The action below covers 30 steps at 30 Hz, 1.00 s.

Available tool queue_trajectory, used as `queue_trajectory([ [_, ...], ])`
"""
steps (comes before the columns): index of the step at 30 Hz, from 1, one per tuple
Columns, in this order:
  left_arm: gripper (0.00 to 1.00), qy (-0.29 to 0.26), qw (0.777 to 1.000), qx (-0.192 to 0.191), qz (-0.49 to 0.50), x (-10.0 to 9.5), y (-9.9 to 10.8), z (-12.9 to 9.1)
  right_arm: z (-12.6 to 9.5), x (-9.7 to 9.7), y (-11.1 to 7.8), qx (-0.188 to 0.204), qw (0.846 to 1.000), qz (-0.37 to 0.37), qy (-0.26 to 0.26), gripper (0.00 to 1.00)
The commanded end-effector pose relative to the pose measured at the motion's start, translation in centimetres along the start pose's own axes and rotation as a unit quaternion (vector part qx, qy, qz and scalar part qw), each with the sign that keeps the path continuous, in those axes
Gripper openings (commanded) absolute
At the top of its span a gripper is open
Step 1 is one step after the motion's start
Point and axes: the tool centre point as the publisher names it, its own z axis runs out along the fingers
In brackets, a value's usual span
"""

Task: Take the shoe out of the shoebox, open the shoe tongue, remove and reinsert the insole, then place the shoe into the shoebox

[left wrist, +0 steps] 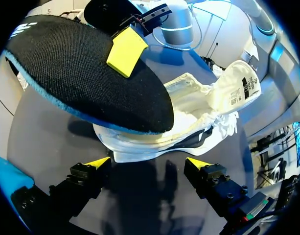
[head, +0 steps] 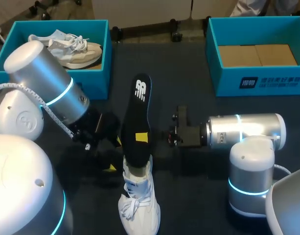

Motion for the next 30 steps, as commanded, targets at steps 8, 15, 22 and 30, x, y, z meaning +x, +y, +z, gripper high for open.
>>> queue_trajectory([
  [8, 1.00, -0.007, 1.000, -0.015, 0.004, 0.6, -0.1, 0.8, 0.0, 0.3, -0.1, 0.000, 1.000, -0.009, 0.001, 0.00],
  [15, 1.00, -0.020, 1.000, -0.018, 0.001, 0.8, 0.0, 0.9, 0.1, 0.2, 0.0, 0.007, 1.000, -0.014, 0.002, 0.00],
  [22, 1.00, -0.024, 1.000, -0.018, -0.004, 0.6, 0.1, 1.1, 0.3, 0.0, -0.5, 0.010, 1.000, -0.008, 0.005, 0.00],
  [30, 1.00, -0.030, 0.999, -0.020, -0.018, 0.3, 0.5, 0.8, 0.2, 0.4, -1.2, 0.008, 1.000, -0.002, 0.006, 0.00],
])
